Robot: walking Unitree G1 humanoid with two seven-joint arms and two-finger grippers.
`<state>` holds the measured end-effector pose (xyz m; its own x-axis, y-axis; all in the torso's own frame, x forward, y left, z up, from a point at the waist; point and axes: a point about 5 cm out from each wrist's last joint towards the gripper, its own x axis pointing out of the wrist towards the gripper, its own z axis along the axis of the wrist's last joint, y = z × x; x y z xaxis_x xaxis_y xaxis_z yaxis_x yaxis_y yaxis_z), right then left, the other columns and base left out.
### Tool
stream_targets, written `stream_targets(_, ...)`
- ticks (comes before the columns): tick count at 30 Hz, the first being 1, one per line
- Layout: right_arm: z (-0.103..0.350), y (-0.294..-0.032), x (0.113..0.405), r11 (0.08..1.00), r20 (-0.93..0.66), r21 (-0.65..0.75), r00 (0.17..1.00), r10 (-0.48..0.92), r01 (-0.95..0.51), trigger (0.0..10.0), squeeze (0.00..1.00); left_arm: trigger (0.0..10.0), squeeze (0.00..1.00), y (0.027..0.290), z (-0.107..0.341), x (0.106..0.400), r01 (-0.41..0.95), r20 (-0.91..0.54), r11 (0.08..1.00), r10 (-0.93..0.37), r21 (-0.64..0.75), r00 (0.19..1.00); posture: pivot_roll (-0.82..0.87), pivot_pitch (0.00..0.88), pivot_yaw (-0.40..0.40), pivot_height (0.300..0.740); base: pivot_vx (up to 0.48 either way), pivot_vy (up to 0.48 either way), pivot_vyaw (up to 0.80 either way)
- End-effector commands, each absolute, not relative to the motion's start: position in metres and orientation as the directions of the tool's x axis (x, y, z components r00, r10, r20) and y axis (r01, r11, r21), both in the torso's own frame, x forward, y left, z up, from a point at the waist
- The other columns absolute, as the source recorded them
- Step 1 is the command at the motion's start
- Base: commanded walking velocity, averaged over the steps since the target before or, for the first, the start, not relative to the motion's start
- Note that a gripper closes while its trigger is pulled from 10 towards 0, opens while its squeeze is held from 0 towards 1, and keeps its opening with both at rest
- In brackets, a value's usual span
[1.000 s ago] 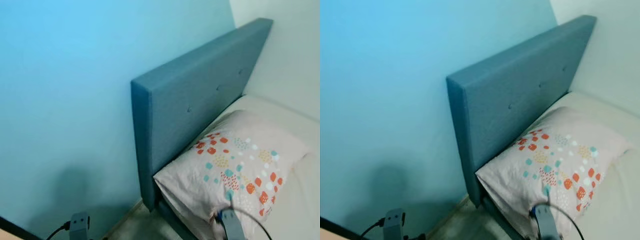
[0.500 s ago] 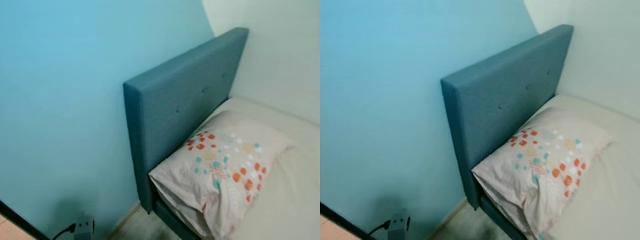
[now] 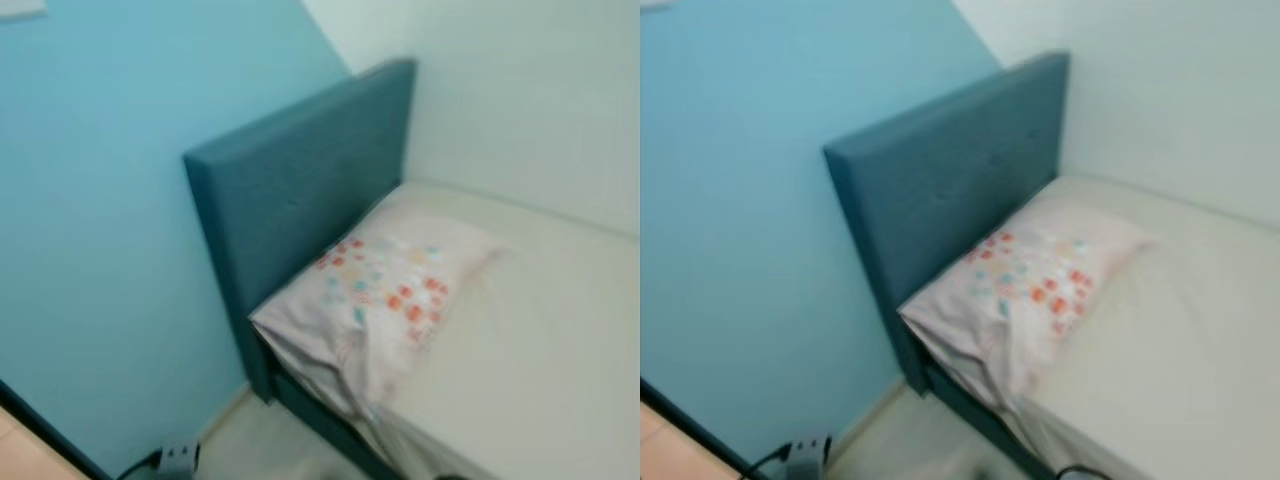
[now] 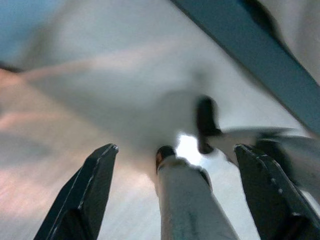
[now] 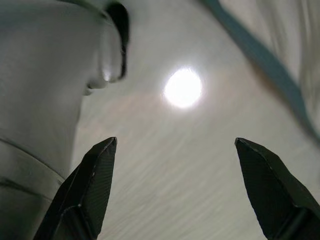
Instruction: Clean up the room
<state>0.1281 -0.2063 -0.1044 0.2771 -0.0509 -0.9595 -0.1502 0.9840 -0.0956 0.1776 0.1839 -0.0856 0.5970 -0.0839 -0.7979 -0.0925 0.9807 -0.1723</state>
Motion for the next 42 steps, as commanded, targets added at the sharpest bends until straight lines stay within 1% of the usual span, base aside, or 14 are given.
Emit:
stream_targets(1, -0.108, -0.203, 0.118, 0.983, -0.968, -0.083, 0.247, -0.041, -0.163, 10.0, 0.00, 10.0, 0.00, 0.189, -0.087, 0.173, -0.095, -0.807, 0.983, -0.073, -0.158, 0.586, -0.06, 0.063, 0.009, 0.737, 0.000, 0.000, -0.73)
stream_targets(13, -0.109, -0.206, 0.114, 0.981, -0.973, -0.092, 0.227, -0.052, -0.171, 10.0, 0.00, 10.0, 0.00, 0.189, -0.086, 0.174, -0.064, -0.796, 0.985, -0.089, -0.159, 0.598, -0.07, 0.061, 0.012, 0.737, 0.000, 0.000, -0.73)
stream_targets(19, -0.107, -0.205, 0.121, 0.988, -0.962, -0.105, 0.261, -0.074, -0.109, 10.0, 0.00, 10.0, 0.00, 0.189, -0.086, 0.174, -0.028, -0.796, 0.987, -0.109, -0.156, 0.595, -0.07, 0.063, 0.011, 0.737, 0.000, 0.000, -0.55)
stream_targets(28, -0.102, -0.207, 0.136, 0.986, -0.940, -0.143, 0.323, -0.108, -0.087, 10.0, 0.00, 10.0, 0.00, 0.188, -0.087, 0.173, -0.029, -0.798, 0.985, -0.118, -0.168, 0.591, -0.07, 0.065, 0.010, 0.737, 0.000, -0.407, 0.00)
stream_targets(35, -0.098, -0.209, 0.148, 0.986, -0.918, -0.163, 0.372, -0.138, -0.036, 10.0, 0.00, 10.0, 0.00, 0.187, -0.087, 0.172, -0.033, -0.798, 0.985, -0.120, -0.172, 0.590, -0.07, 0.069, 0.010, 0.737, 0.000, -0.472, 0.00)
stream_targets(37, -0.094, -0.207, 0.158, 0.986, -0.902, -0.166, 0.406, -0.145, -0.019, 10.0, 0.00, 10.0, 0.00, 0.187, -0.087, 0.171, -0.035, -0.800, 0.984, -0.119, -0.172, 0.588, -0.07, 0.071, 0.012, 0.737, 0.000, -0.472, 0.00)
stream_targets(40, -0.092, -0.205, 0.163, 0.987, -0.895, -0.162, 0.424, -0.140, -0.015, 10.0, 0.00, 10.0, 0.00, 0.187, -0.088, 0.171, -0.035, -0.801, 0.984, -0.119, -0.172, 0.587, -0.07, 0.071, 0.012, 0.737, 0.000, -0.472, 0.00)
stream_targets(42, -0.092, -0.228, 0.151, 0.988, -0.888, -0.153, 0.437, -0.144, 0.014, 10.0, 0.00, 10.0, 0.00, 0.187, -0.088, 0.171, -0.037, -0.801, 0.984, -0.119, -0.173, 0.587, -0.07, 0.074, 0.012, 0.737, 0.000, -0.472, 0.00)
